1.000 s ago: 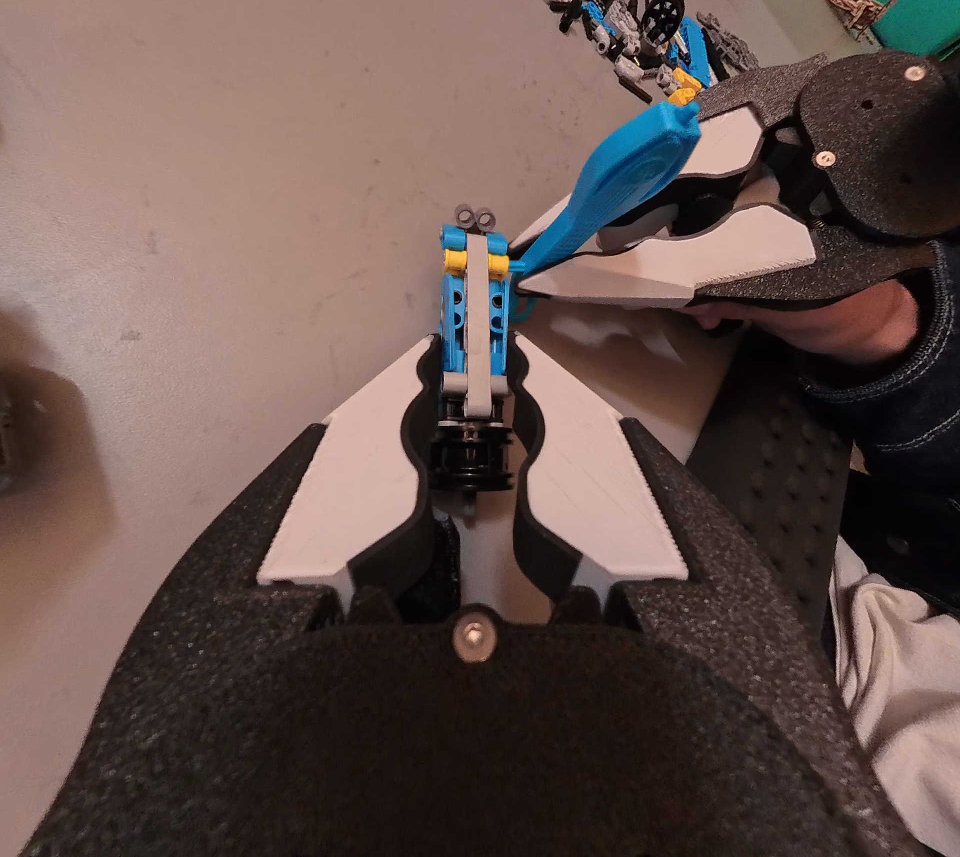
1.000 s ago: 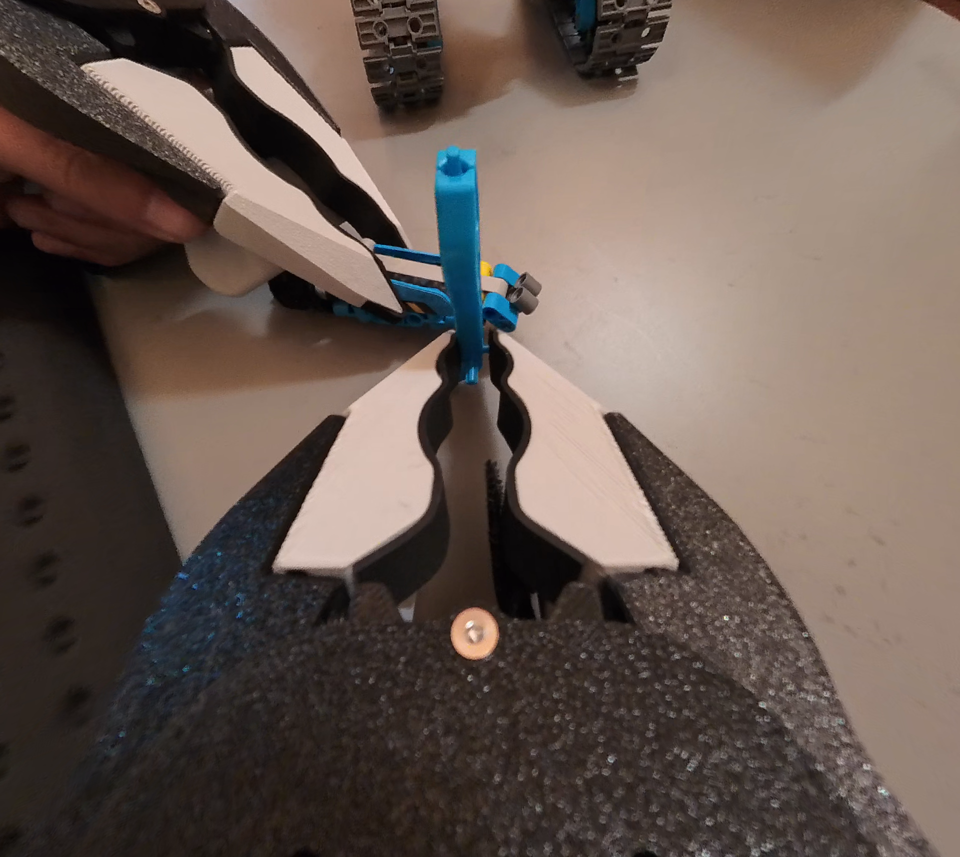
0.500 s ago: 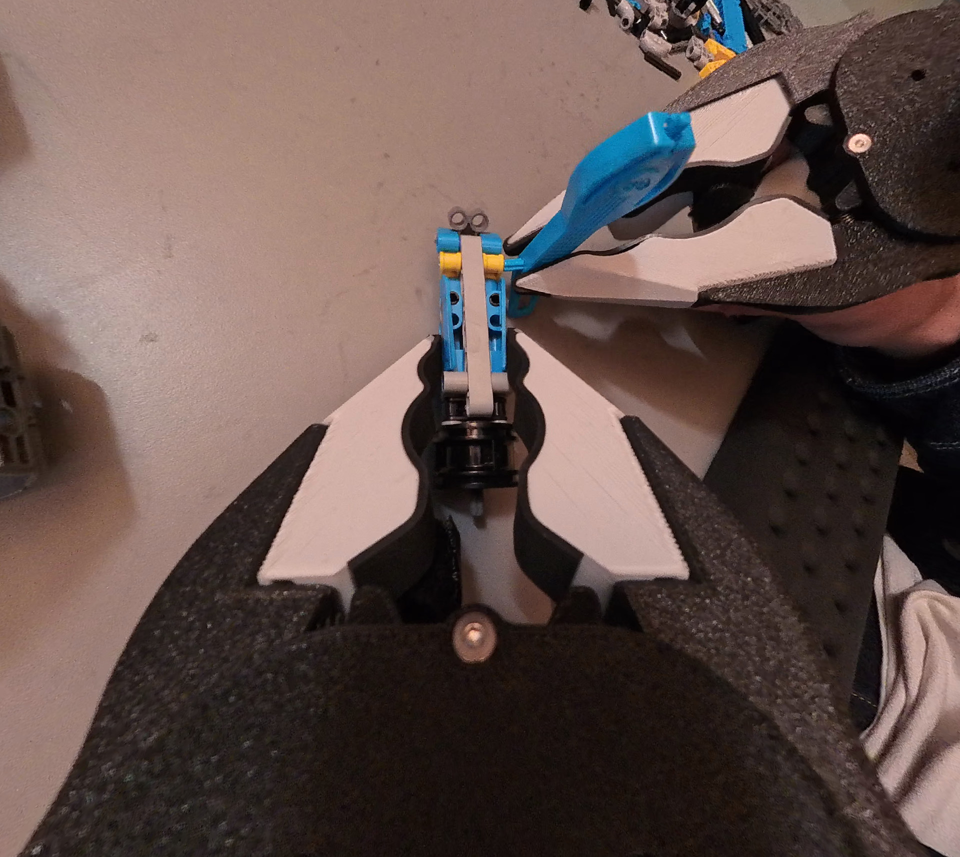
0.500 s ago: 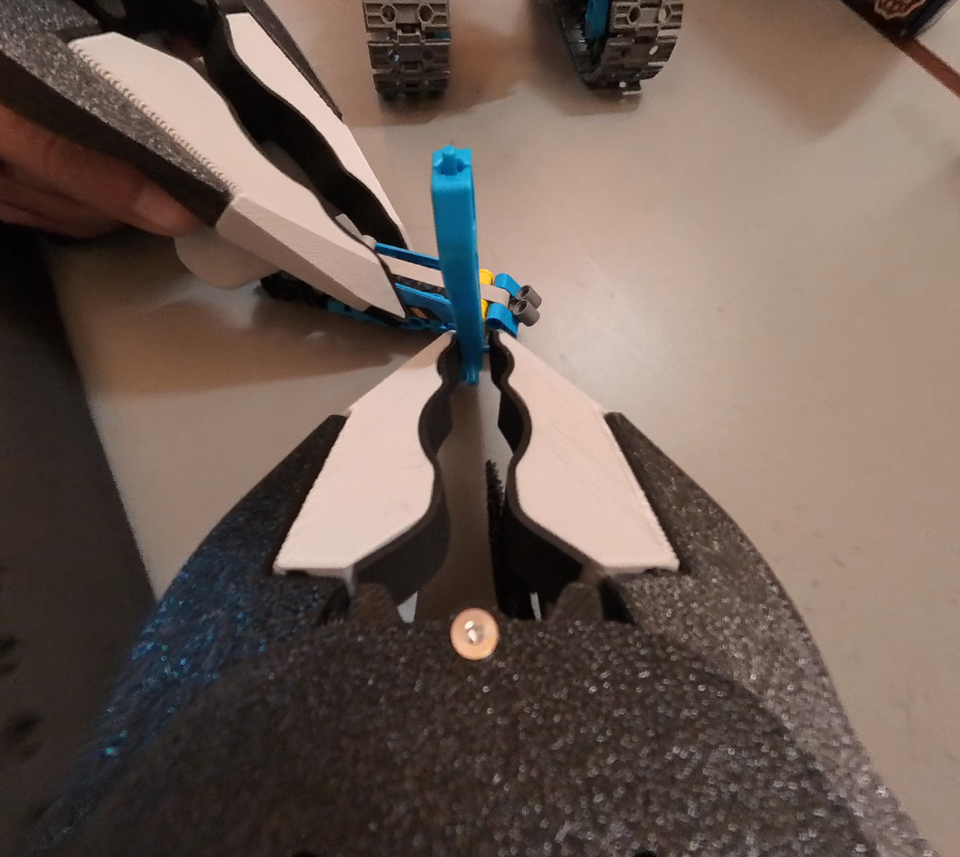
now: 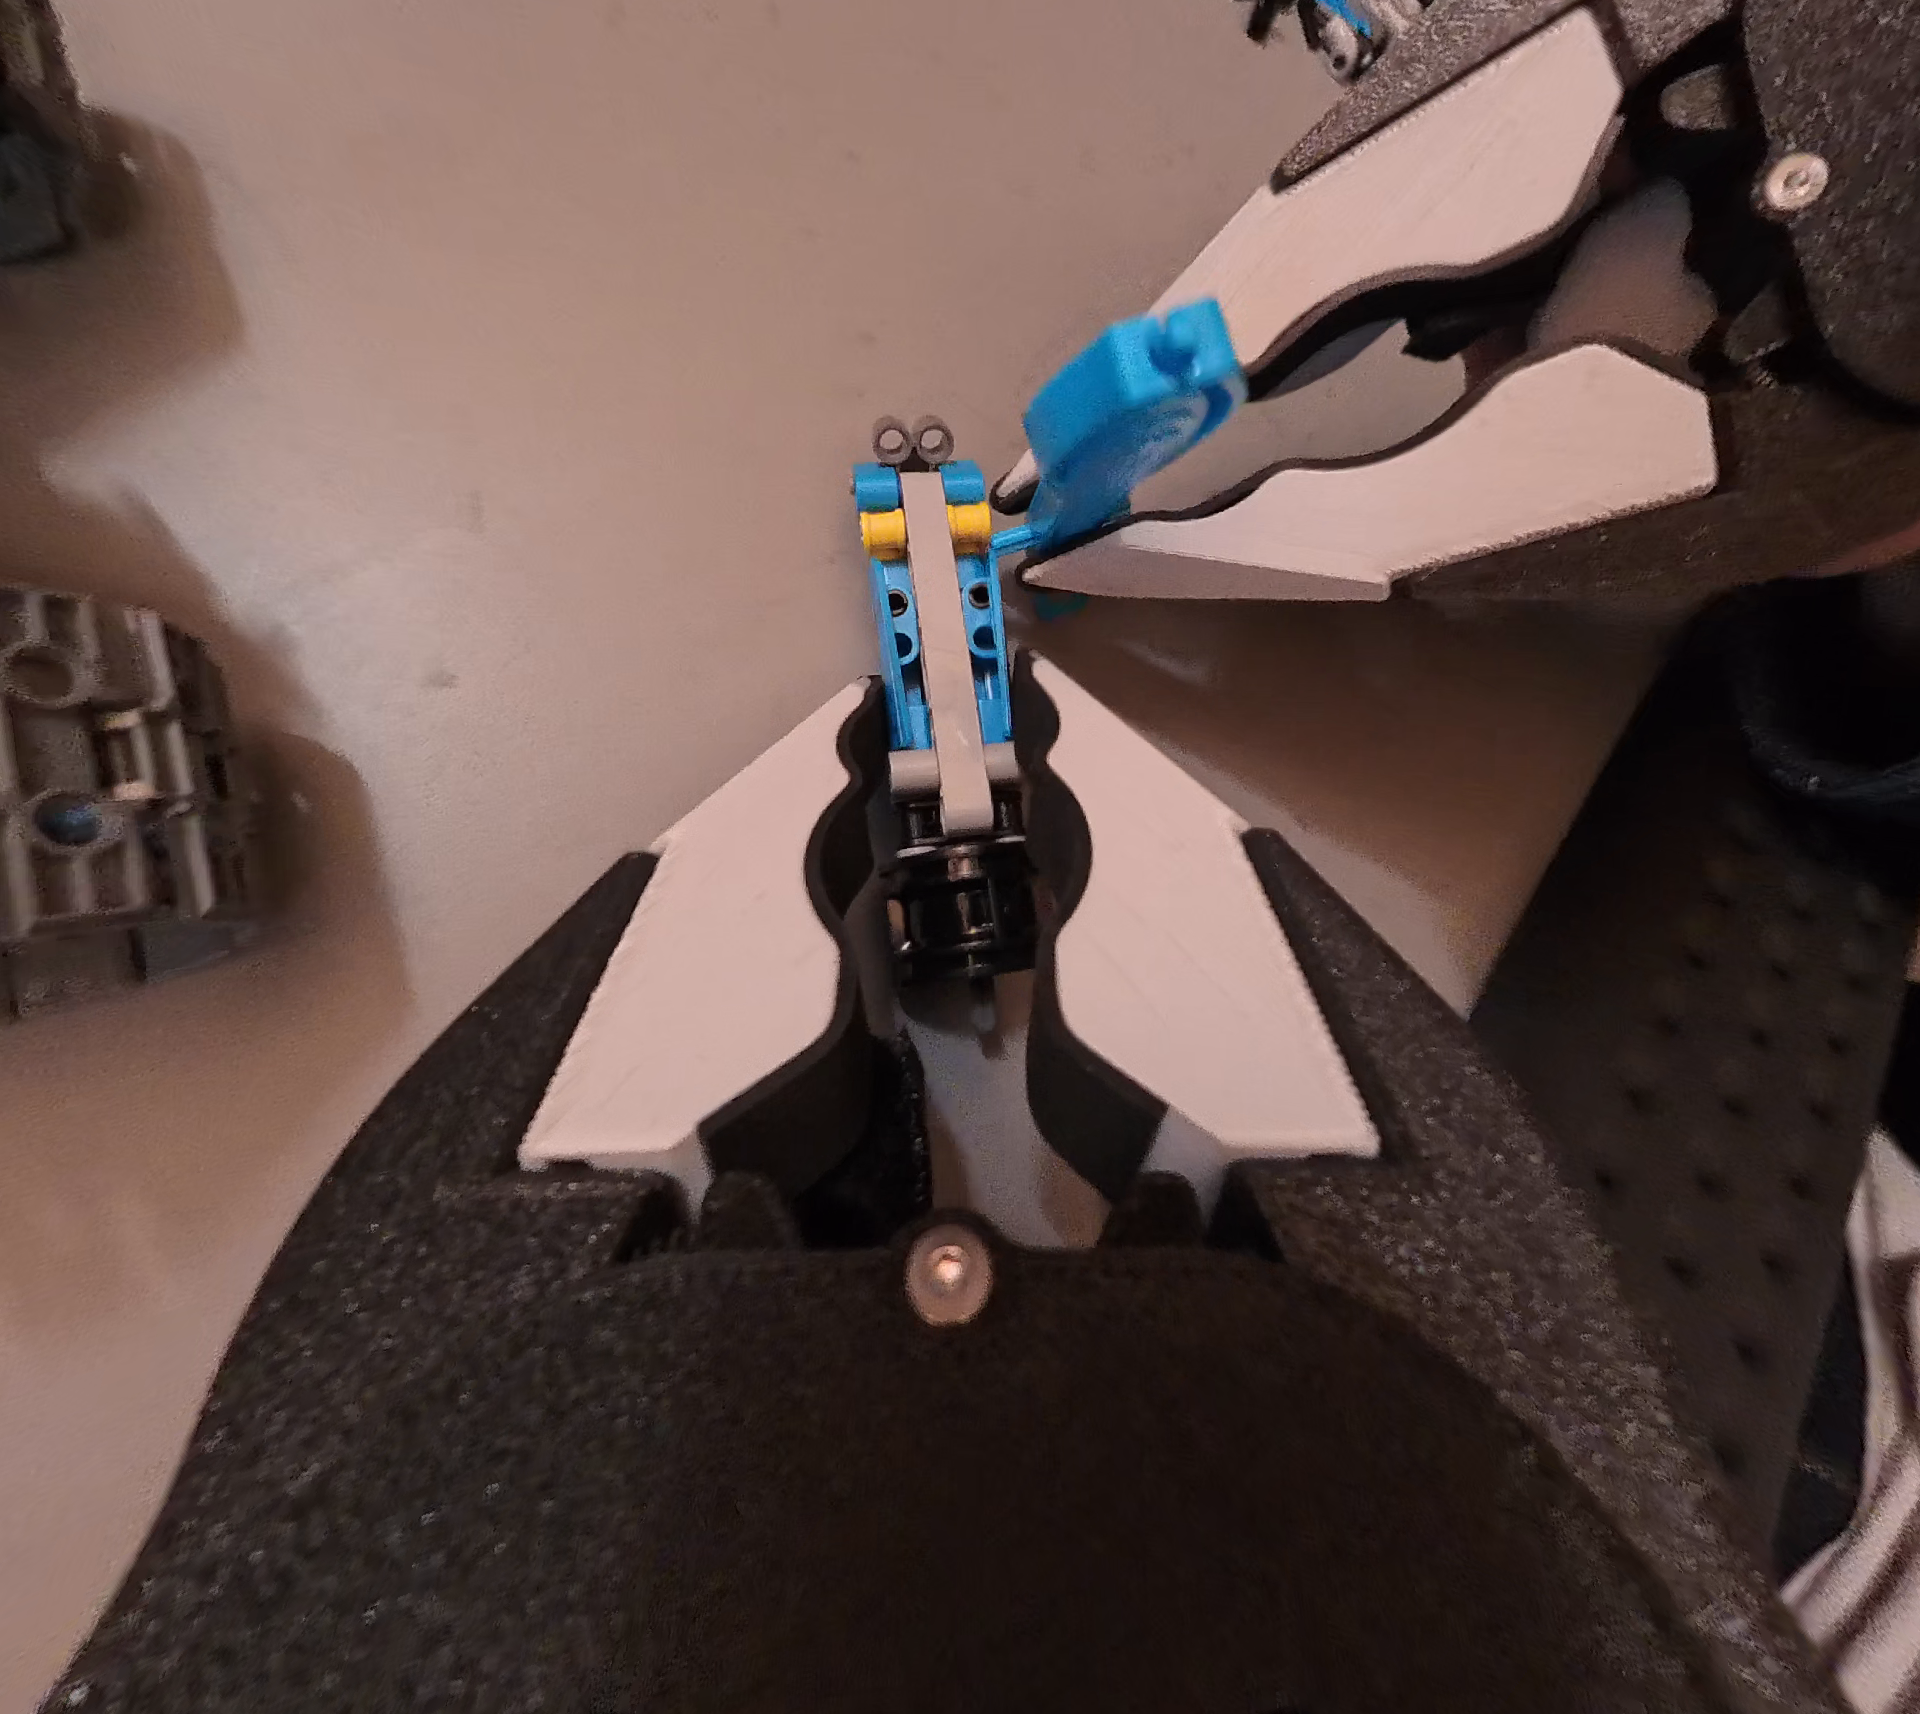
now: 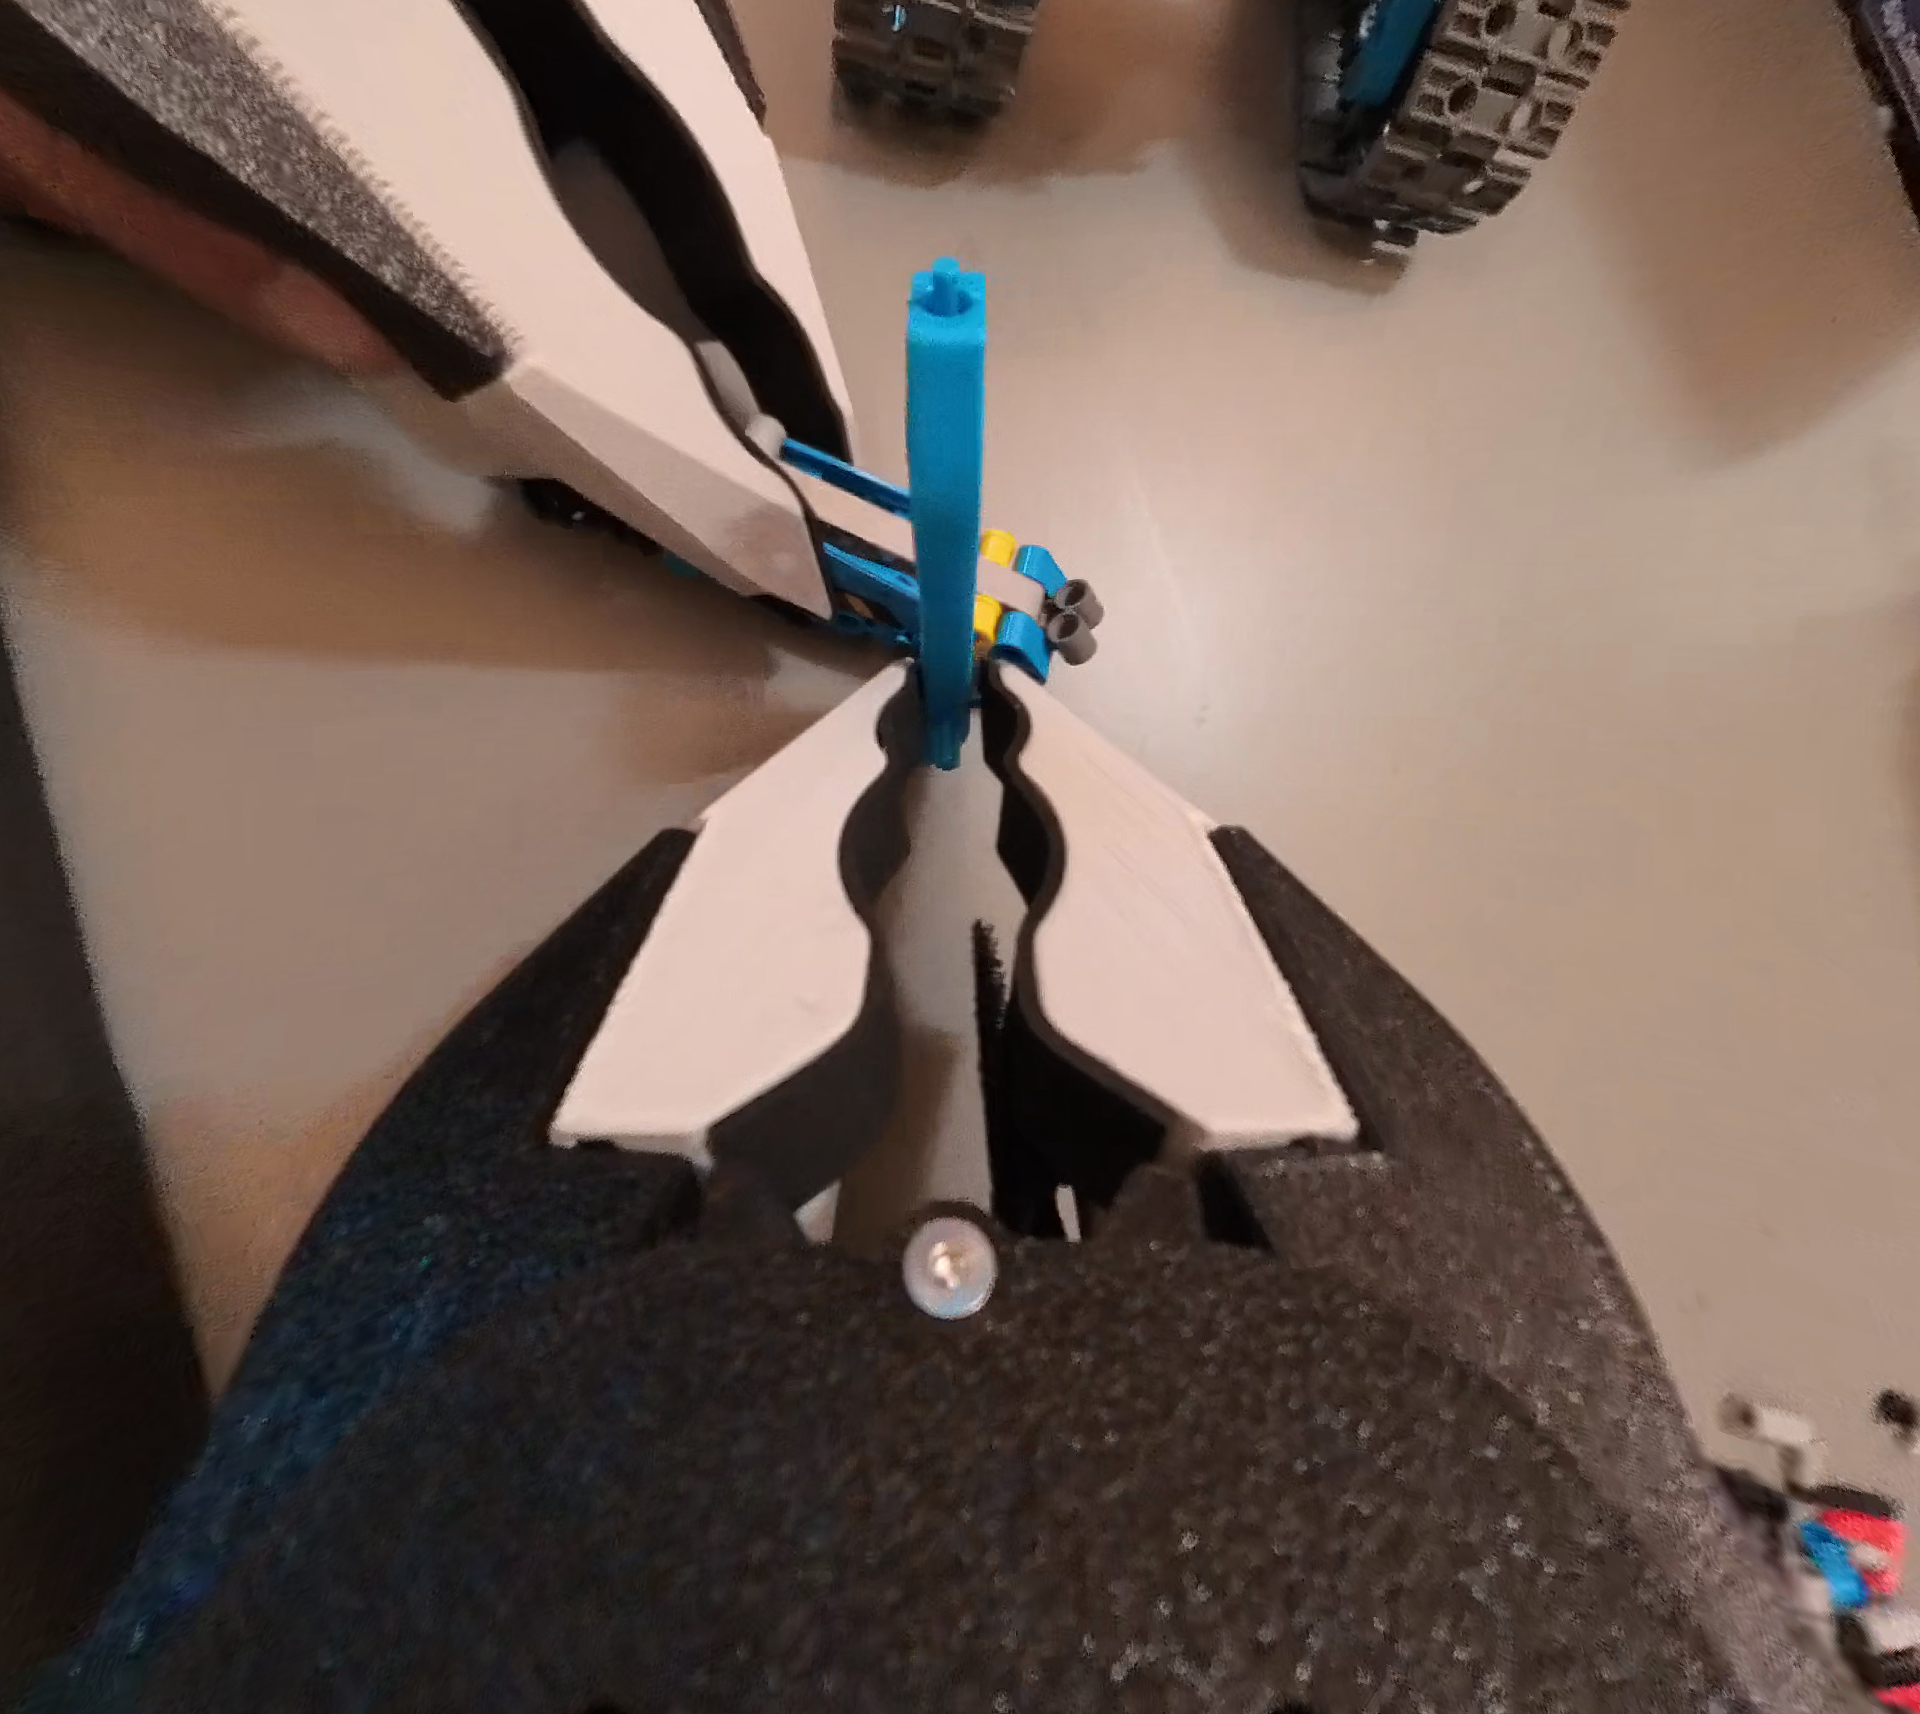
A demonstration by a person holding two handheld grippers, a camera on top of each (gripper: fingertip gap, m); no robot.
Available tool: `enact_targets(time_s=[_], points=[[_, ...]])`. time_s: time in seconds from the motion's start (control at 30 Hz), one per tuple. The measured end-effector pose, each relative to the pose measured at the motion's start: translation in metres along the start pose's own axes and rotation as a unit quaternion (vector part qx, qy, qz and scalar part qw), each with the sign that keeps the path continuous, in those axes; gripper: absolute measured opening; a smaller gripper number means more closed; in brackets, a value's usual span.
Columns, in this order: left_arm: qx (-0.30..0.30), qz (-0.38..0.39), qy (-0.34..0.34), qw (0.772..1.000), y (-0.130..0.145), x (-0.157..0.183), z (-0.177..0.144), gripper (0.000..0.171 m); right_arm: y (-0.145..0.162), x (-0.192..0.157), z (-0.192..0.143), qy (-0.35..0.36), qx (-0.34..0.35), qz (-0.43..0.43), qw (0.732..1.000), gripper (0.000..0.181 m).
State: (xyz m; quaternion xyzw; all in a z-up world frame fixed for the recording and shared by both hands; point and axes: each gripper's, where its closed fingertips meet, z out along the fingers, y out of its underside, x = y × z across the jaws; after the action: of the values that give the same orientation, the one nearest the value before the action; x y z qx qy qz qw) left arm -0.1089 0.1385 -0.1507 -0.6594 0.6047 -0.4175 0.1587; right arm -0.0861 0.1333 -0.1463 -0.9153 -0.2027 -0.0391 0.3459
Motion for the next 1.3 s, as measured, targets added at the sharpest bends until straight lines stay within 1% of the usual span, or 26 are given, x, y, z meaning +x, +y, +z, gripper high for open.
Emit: enact_targets(time_s=[0.07,0.13,0.17,0.3,0.37,0.4,0.47,0.5,0.57,0.6,0.67,0.77,0.9,0.97,1.07,1.1,1.13,1.2,1.23,1.3], points=[[0.005,-0.03,0.006,1.0,-0.001,-0.006,-0.002,0.022,-0.003,0.005,0.005,-0.003,-0.023,0.0,1.0,0.008],[0.009,-0.067,0.023,0.997,-0.002,-0.009,-0.003,0.023,-0.003,0.015,0.007,0.014,-0.037,0.015,0.999,0.008],[0.01,-0.078,0.03,0.996,-0.002,-0.009,-0.004,0.023,-0.004,0.016,0.007,0.009,-0.031,0.018,0.999,0.008],[0.006,-0.102,0.055,0.993,-0.001,-0.007,-0.004,0.023,-0.007,0.006,0.002,-0.055,0.007,0.04,0.998,0.008],[-0.011,-0.117,0.095,0.989,0.003,0.001,-0.006,0.023,-0.011,0.004,-0.009,-0.094,0.053,0.077,0.991,0.008],[-0.021,-0.122,0.117,0.985,0.006,0.006,-0.007,0.023,-0.016,0.005,-0.018,-0.116,0.091,0.104,0.984,0.009],[-0.044,-0.135,0.161,0.977,0.012,0.017,-0.009,0.024,-0.031,0.009,-0.042,-0.169,0.187,0.168,0.953,0.009],[-0.059,-0.14,0.187,0.971,0.015,0.024,-0.011,0.024,-0.034,0.013,-0.052,-0.183,0.216,0.192,0.94,0.009],[-0.089,-0.147,0.233,0.957,0.022,0.036,-0.016,0.024,-0.037,0.017,-0.062,-0.204,0.255,0.217,0.92,0.009],[-0.094,-0.151,0.239,0.955,0.024,0.037,-0.016,0.024,-0.038,0.017,-0.063,-0.213,0.264,0.228,0.913,0.009],[-0.087,-0.15,0.226,0.959,0.022,0.033,-0.015,0.024,-0.036,0.013,-0.056,-0.238,0.252,0.247,0.905,0.009],[-0.076,-0.147,0.215,0.962,0.02,0.03,-0.014,0.024,-0.029,0.004,-0.043,-0.249,0.224,0.243,0.91,0.009],[-0.056,-0.159,0.195,0.966,0.016,0.02,-0.013,0.024,-0.03,-0.003,-0.039,-0.275,0.223,0.255,0.9,0.009],[-0.042,-0.165,0.178,0.969,0.014,0.013,-0.015,0.024,-0.029,-0.004,-0.037,-0.28,0.222,0.262,0.897,0.009],[-0.023,-0.184,0.159,0.97,0.011,0.003,-0.018,0.024,-0.027,-0.005,-0.031,-0.271,0.21,0.257,0.903,0.009],[-0.011,-0.192,0.154,0.969,0.008,-0.001,-0.021,0.026,-0.027,-0.006,-0.031,-0.271,0.209,0.256,0.904,0.009],[0.004,-0.197,0.161,0.967,0.004,-0.001,-0.025,0.035,-0.028,-0.008,-0.03,-0.272,0.209,0.254,0.905,0.009],[0.026,-0.203,0.175,0.963,-0.003,-0.001,-0.034,0.037,-0.029,-0.01,-0.03,-0.271,0.207,0.249,0.906,0.009],[0.031,-0.198,0.16,0.967,-0.003,-0.006,-0.037,0.037,-0.028,-0.01,-0.029,-0.267,0.203,0.245,0.909,0.009],[0.025,-0.148,0.09,0.985,0.001,-0.021,-0.041,0.04,-0.025,-0.009,-0.024,-0.254,0.192,0.238,0.918,0.009]])
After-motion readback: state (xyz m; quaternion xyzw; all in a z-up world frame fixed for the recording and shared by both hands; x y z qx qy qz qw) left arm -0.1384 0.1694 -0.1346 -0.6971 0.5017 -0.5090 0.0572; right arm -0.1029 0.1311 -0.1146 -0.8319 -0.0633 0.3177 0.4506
